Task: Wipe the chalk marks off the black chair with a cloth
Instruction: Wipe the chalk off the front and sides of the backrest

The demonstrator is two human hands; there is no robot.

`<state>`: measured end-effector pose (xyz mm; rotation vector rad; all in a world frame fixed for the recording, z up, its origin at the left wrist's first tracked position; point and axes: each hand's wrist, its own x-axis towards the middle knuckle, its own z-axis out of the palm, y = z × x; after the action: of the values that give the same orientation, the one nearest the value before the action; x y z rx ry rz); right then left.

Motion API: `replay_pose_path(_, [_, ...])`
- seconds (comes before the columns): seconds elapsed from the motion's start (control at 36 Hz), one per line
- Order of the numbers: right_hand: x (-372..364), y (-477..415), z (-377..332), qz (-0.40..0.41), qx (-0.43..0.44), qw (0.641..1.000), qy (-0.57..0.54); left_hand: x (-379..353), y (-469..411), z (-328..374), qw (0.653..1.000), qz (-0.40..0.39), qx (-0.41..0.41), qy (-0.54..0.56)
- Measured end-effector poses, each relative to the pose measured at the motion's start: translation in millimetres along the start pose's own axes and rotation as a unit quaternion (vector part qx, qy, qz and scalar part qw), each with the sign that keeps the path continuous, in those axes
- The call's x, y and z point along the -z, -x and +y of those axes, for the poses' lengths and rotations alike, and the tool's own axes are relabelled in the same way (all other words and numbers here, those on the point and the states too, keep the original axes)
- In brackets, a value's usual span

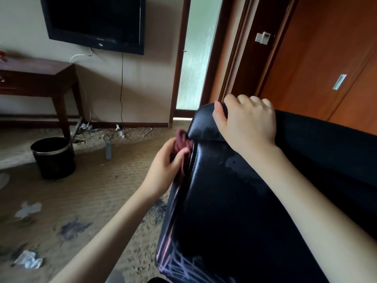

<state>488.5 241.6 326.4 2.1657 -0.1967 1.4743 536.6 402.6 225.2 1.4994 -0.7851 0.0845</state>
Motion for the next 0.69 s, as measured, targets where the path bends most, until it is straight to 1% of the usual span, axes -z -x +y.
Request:
replay_pose_path(0.08, [-3, 0, -2, 0.008, -0.007, 1.0, 0.003, -2, 25, -22, 1.0, -0.002, 0.001, -0.016])
replay_pose_path(0.17, [-3, 1, -2, 0.013, -0.009, 1.0, 0.002, -1, 42, -42, 0.999, -0.002, 0.028, -0.018])
replay_pose_path(0.28, [-2, -1, -2, 0.016, -0.008, 1.0, 0.003, 7, 68, -65, 0.991, -0.04, 0.099, -0.075])
replay_pose_path(0.33, [0, -1, -3, 0.018, -0.008, 1.0, 0.003, 14, 77, -72, 0.986, -0.056, 0.12, -0.102])
replay_pose_path(0.36, [1, -1, -3, 0.018, -0.006, 1.0, 0.001, 16, 78, -71, 0.987, -0.055, 0.126, -0.084])
replay_pose_path(0.42, [1, -1, -3, 0.022, -0.004, 1.0, 0.001, 19, 74, -64, 0.99, -0.034, 0.133, -0.014])
replay_pose_path(0.44, [1, -1, -2, 0.023, -0.003, 1.0, 0.001, 19, 69, -54, 0.991, -0.019, 0.131, 0.018])
replay_pose_path(0.5, [1, -1, -2, 0.024, -0.005, 1.0, 0.003, 21, 53, -36, 0.994, 0.018, 0.1, 0.04])
replay_pose_path(0.56, [1, -1, -2, 0.021, -0.004, 1.0, 0.0, 22, 35, -18, 0.995, 0.037, 0.07, 0.065])
replay_pose_path(0.64, [0, 0, -3, 0.02, 0.002, 1.0, -0.004, 15, 13, 0, 0.996, 0.025, 0.032, 0.079])
replay_pose_path(0.69, [-1, 1, -2, 0.03, -0.001, 1.0, -0.004, 7, 9, 2, 0.998, 0.009, 0.015, 0.057])
